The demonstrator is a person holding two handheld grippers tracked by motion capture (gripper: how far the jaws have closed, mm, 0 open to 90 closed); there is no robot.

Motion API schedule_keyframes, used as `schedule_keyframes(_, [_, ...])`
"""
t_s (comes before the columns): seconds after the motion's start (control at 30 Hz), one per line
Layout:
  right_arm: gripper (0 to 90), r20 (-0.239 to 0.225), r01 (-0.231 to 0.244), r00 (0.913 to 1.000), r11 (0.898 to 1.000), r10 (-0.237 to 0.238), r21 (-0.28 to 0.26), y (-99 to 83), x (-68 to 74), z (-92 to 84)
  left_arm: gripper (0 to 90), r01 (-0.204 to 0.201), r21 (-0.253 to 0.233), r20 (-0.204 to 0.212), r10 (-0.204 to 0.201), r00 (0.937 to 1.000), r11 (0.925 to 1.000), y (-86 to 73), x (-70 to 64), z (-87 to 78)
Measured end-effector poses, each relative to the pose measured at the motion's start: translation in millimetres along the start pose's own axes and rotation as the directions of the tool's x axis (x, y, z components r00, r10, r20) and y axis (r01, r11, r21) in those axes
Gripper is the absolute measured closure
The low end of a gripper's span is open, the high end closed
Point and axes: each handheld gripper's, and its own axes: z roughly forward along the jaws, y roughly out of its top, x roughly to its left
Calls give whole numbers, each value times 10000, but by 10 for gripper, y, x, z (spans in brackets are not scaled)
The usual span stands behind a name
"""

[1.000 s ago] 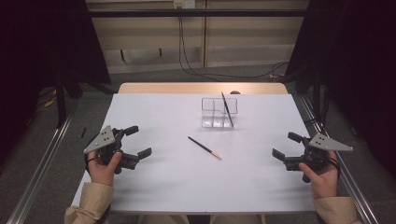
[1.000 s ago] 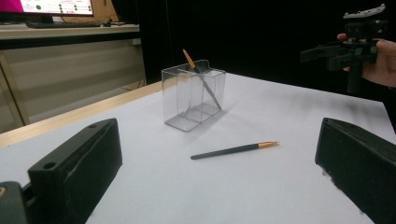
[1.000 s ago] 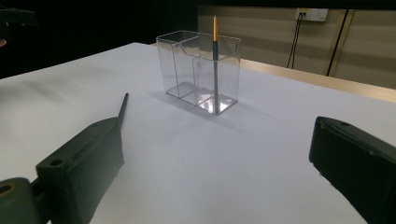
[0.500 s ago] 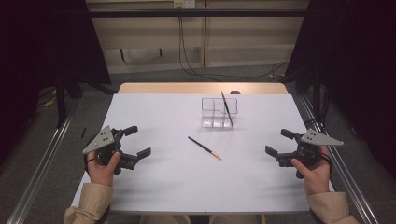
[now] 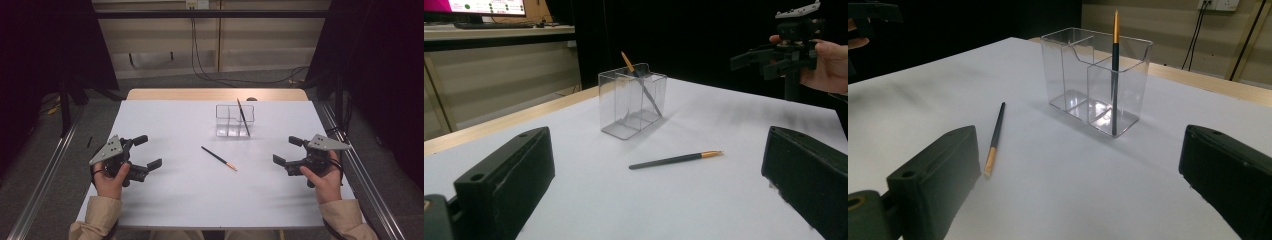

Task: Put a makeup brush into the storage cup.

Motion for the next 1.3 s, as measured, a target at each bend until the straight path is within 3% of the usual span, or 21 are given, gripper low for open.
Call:
schedule_keyframes(1.03, [21, -841, 108, 9964, 9968, -42, 789, 101, 148, 471, 5, -35, 9, 26, 35, 10000, 10000, 8, 5, 11])
schedule_keyframes(1.3, [19, -1023, 175, 9947, 9972, -100, 723, 133, 187, 573, 4, -49, -5, 37, 49, 10000, 10000, 10, 7, 9])
